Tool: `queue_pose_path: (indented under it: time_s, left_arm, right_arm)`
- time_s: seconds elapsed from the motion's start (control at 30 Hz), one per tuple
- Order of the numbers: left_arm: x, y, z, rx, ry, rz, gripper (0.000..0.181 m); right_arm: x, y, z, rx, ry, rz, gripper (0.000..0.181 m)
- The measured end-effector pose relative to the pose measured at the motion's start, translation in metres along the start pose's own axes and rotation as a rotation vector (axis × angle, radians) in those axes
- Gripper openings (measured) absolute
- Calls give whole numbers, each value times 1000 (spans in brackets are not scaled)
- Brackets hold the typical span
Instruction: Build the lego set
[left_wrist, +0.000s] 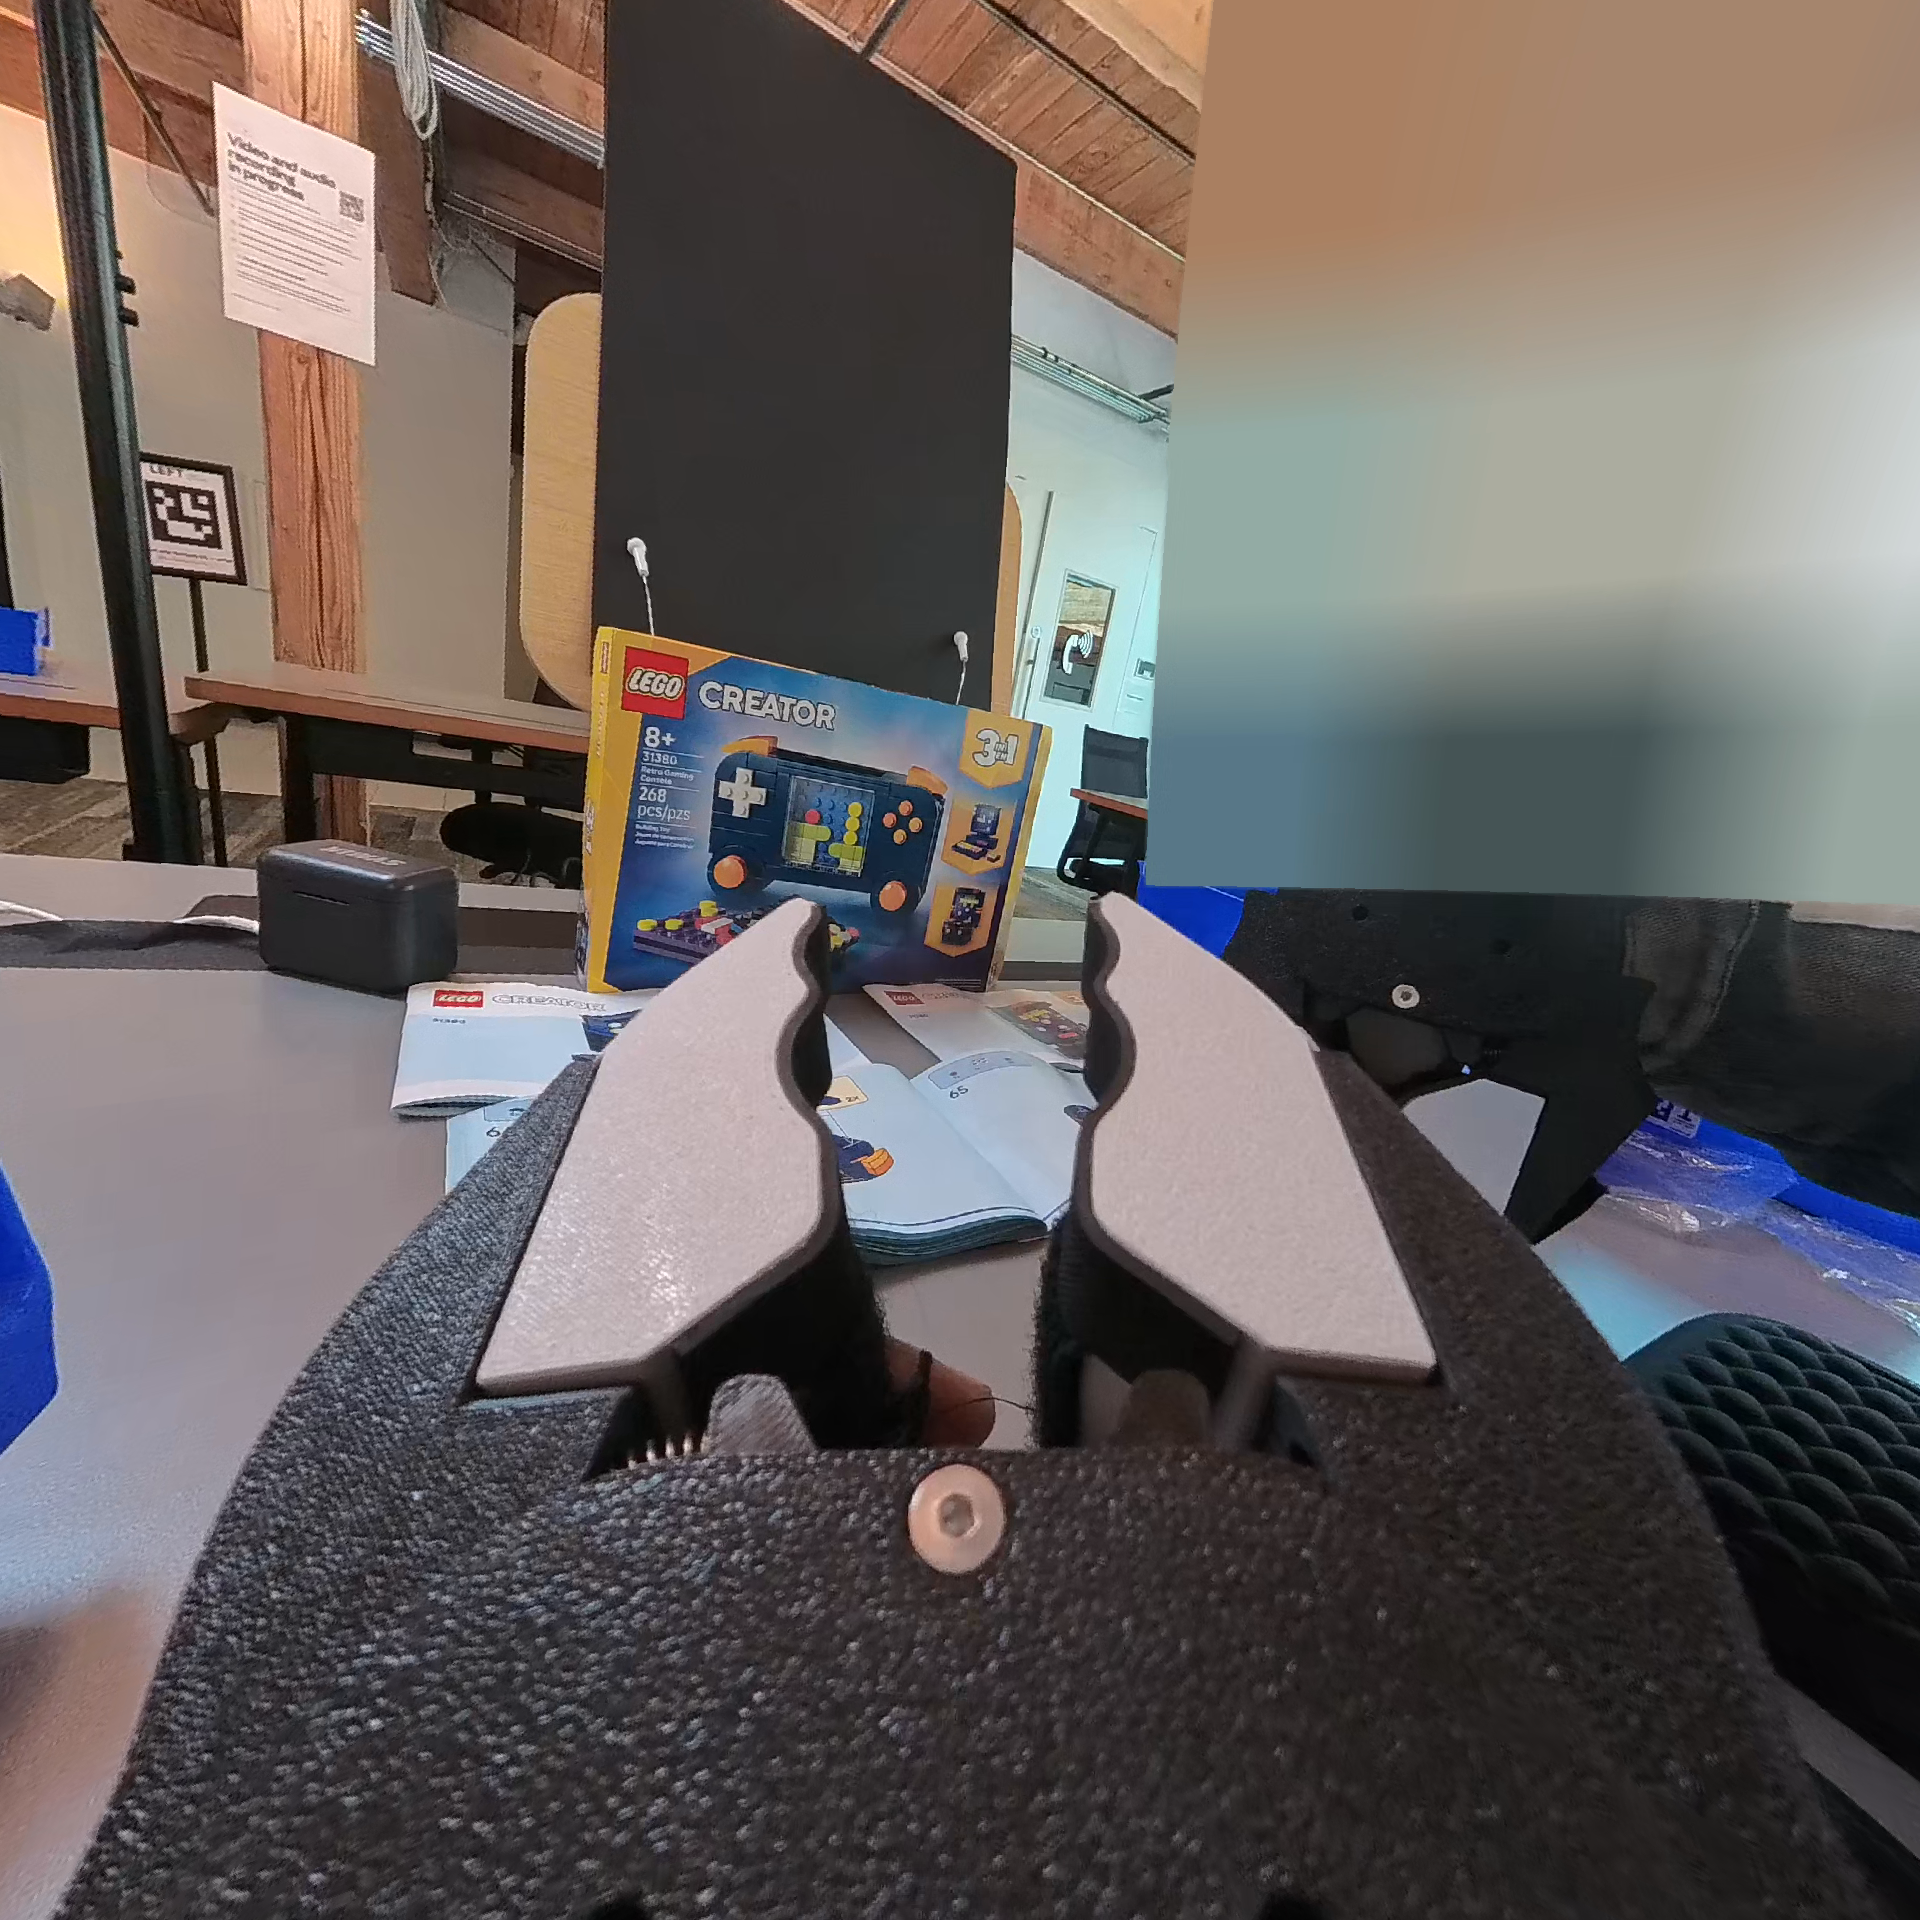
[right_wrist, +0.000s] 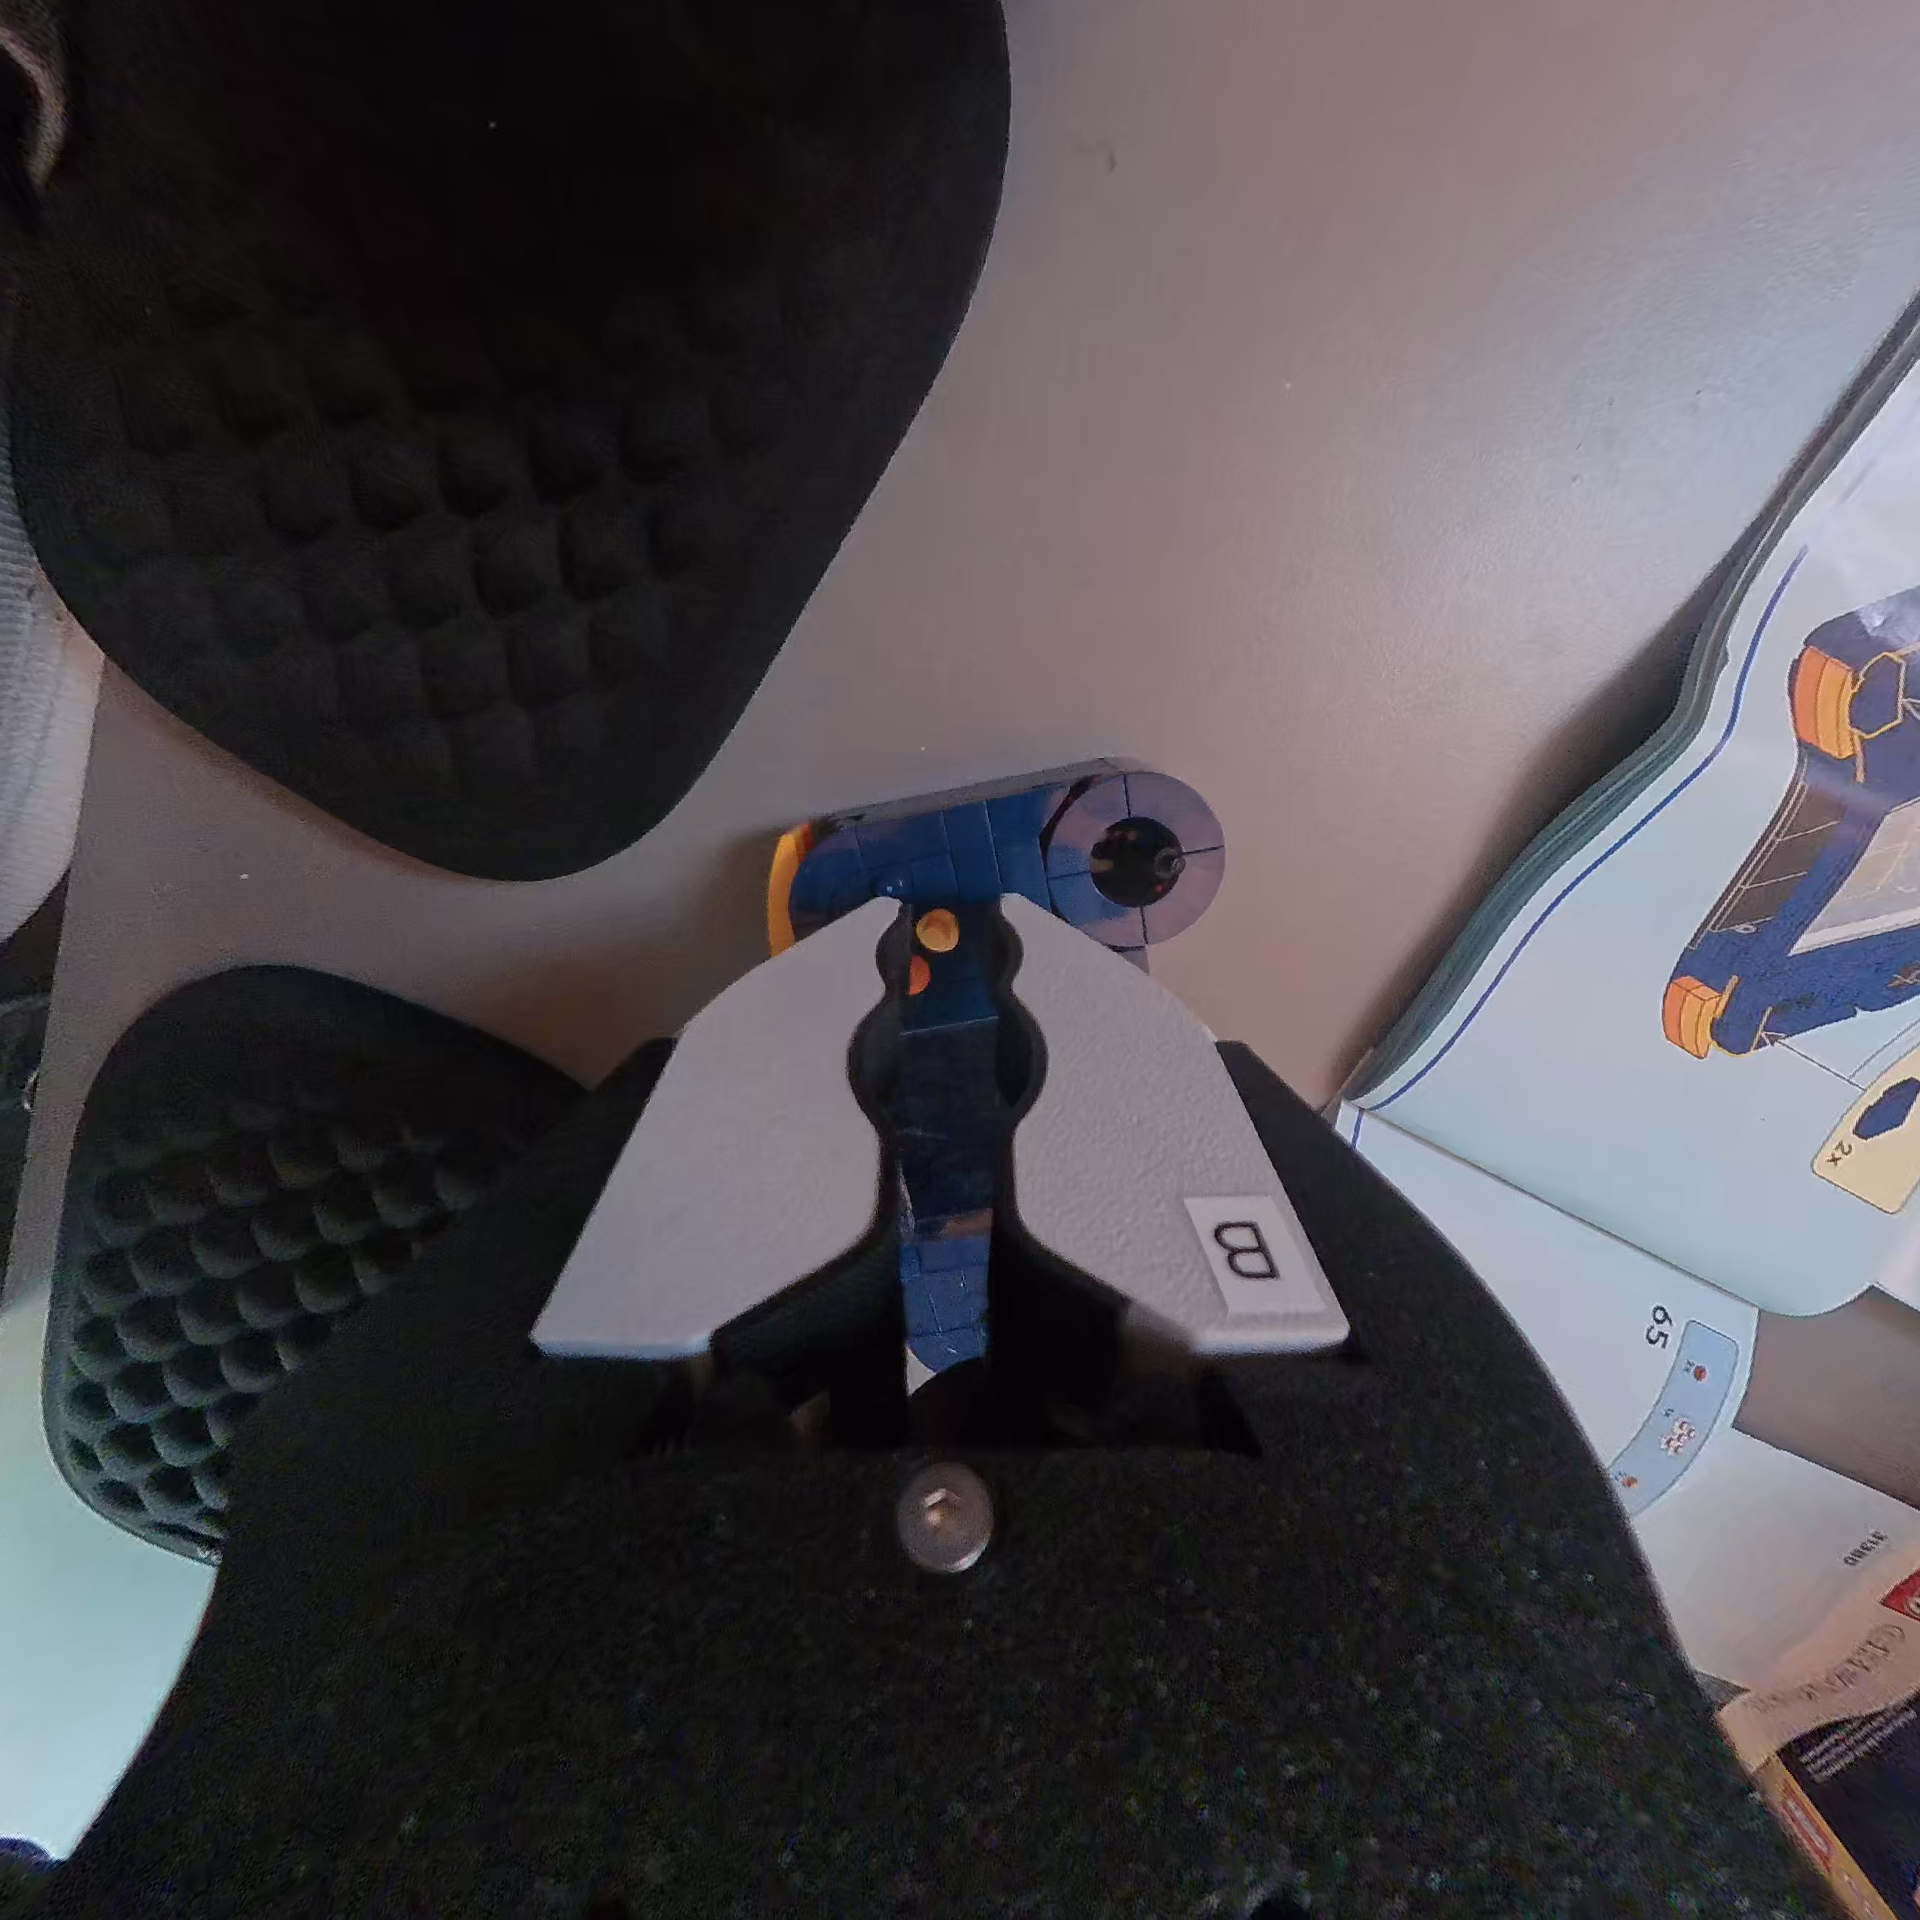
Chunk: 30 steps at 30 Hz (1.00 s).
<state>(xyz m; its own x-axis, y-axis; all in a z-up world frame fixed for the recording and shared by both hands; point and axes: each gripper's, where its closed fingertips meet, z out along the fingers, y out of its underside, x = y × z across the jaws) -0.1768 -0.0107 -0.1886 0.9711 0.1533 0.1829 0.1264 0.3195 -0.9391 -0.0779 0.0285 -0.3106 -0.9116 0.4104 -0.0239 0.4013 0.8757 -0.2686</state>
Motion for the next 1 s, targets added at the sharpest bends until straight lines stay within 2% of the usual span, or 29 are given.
queue_pose_path:
  time_s: [0.17, 0.2, 0.23, 0.3, 0.37, 0.43, 0.5, 0.57, 0.63, 0.77, 0.83, 1.0]
  left_arm:
    - [0, 1, 0, -3, 1, -1, 46]
    - [0, 0, 0, -2, 1, -2, 46]
    - [0, 1, 0, -3, 2, -2, 46]
    - [1, 3, 1, -17, 10, -9, 45]
    - [7, 19, 5, -115, 57, -39, 36]
    - [24, 41, 8, -283, 188, -61, 21]
    - [34, 60, 0, -483, 322, 1, 9]
    - [39, 75, -17, -658, 447, 49, 6]
    - [44, 88, -27, -763, 525, 42, 4]
    - [67, 112, -33, -833, 630, 34, 3]
    - [67, 121, -33, -885, 614, 90, 3]
    - [67, 128, -31, -916, 602, 137, 3]
  right_arm:
    - [0, -3, -4, 35, -3, 7, 14]
    - [1, -4, -7, 57, 3, 10, 11]
    - [3, -6, -11, 83, 18, 13, 0]
    - [4, -5, -17, 139, 33, 19, 0]
    - [2, -3, -19, 184, 42, 30, 0]
    - [1, 0, -19, 212, 74, 28, 0]
    - [1, 3, -19, 220, 103, 34, 0]
    - [0, 2, -19, 249, 112, 49, 0]
    - [-2, 1, -18, 264, 102, 71, 0]
    - [-1, -2, -14, 264, 76, 100, 0]
    - [-2, -2, -12, 254, 72, 95, 0]
    - [-4, 0, -9, 224, 63, 75, 0]
